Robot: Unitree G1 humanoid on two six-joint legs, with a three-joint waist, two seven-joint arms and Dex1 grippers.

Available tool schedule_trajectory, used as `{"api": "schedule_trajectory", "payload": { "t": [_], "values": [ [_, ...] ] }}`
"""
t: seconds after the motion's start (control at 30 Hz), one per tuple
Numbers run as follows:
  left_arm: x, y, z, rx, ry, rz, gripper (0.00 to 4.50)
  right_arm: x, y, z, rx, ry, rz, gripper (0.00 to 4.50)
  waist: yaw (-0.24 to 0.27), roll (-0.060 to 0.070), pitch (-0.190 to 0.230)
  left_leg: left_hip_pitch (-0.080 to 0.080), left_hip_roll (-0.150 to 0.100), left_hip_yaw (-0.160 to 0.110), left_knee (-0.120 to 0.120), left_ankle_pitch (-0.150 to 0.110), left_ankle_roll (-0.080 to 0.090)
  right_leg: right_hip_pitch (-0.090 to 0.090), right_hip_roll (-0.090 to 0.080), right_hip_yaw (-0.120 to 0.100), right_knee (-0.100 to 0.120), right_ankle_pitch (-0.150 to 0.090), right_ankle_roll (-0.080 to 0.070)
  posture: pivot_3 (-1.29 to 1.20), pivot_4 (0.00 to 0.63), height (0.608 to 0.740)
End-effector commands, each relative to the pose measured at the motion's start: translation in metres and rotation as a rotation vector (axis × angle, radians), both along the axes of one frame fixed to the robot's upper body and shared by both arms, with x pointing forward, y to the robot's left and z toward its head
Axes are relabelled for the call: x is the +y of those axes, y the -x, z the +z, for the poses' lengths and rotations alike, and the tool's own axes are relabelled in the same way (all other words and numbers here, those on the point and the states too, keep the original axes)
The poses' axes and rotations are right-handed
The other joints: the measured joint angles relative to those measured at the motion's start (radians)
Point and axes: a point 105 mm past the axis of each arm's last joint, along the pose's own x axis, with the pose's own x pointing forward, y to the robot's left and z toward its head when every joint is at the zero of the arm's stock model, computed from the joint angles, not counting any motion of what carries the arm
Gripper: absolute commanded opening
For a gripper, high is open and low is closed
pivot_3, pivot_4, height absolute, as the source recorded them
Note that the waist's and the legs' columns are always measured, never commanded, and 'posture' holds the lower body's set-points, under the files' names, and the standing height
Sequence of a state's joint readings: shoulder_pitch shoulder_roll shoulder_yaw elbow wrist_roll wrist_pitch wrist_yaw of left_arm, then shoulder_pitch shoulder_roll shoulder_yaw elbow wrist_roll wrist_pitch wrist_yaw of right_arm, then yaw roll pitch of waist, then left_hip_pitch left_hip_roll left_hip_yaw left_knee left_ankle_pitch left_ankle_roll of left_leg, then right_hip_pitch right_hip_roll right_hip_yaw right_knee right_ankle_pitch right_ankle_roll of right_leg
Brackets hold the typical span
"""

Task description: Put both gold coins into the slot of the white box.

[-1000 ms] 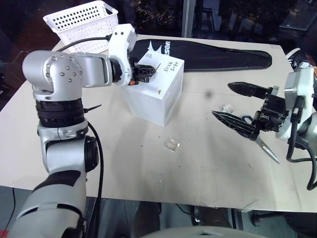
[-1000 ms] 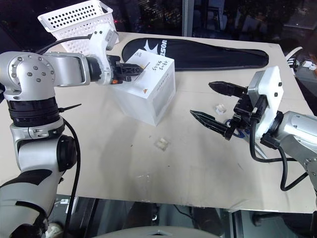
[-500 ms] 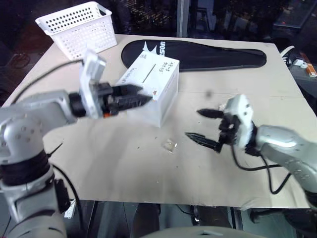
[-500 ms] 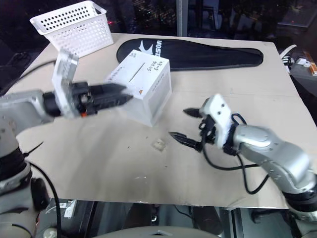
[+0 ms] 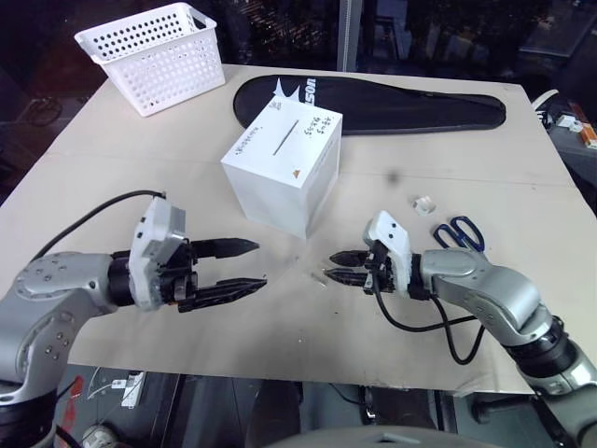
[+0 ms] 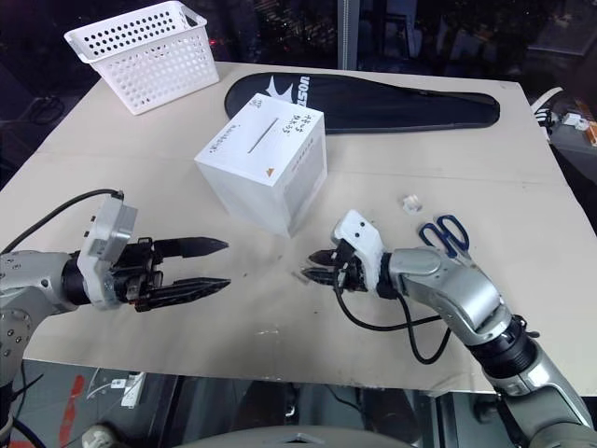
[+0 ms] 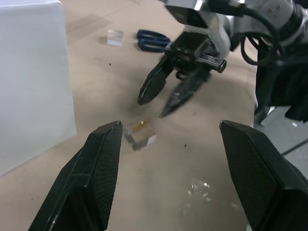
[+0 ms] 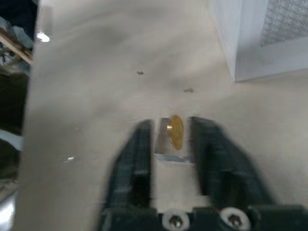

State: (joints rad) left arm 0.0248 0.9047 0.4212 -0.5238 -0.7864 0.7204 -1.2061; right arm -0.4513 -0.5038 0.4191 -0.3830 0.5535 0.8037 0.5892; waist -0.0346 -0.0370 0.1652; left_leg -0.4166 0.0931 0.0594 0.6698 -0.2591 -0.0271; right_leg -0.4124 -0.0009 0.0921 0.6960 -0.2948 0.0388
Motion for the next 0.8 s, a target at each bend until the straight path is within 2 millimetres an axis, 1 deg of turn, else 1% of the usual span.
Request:
{"api": "schedule_trajectory", "payload": {
  "t": [0.03,0.23,0.43,0.63,0.8],
  "values": [
    [0.001,0.0046,0.0047,-0.041,-0.023,-0.026,3.27,0.0042,-0.0004,0.0077,-0.038,-0.015,0.02,0.73,-0.001,0.0,0.0,0.0,0.0,0.0,0.0,0.0,0.0,0.0,0.0,0.0,0.0,0.0,0.0,0.0,0.15,0.74],
    [0.0033,0.0075,0.0029,-0.033,-0.032,-0.033,3.27,0.0078,0.0044,0.0077,-0.03,-0.023,0.046,0.73,-0.002,0.0,0.0,0.0,0.0,0.0,0.0,0.0,0.0,0.0,0.0,0.0,0.0,0.0,0.0,0.0,0.15,0.74],
    [0.0034,0.0075,0.002,-0.033,-0.031,-0.035,3.27,0.0087,0.0074,0.0119,-0.027,-0.03,0.065,0.73,-0.002,0.0,0.0,0.0,0.0,0.0,0.0,0.0,0.0,0.0,0.0,0.0,0.0,0.0,0.0,0.0,0.15,0.74],
    [0.0011,0.0071,0.0001,-0.038,-0.024,-0.039,3.27,0.0073,0.0035,0.0056,-0.027,0.007,0.044,0.73,-0.003,0.0,0.0,0.0,0.0,0.0,0.0,0.0,0.0,0.0,0.0,0.0,0.0,0.0,0.0,0.0,0.15,0.74],
    [-0.0005,0.008,-0.0005,-0.04,-0.02,-0.042,3.27,0.0064,-0.0006,0.0046,-0.029,0.013,0.031,0.73,-0.003,0.0,0.0,0.0,0.0,0.0,0.0,0.0,0.0,0.0,0.0,0.0,0.0,0.0,0.0,0.0,0.15,0.74]
  ]
}}
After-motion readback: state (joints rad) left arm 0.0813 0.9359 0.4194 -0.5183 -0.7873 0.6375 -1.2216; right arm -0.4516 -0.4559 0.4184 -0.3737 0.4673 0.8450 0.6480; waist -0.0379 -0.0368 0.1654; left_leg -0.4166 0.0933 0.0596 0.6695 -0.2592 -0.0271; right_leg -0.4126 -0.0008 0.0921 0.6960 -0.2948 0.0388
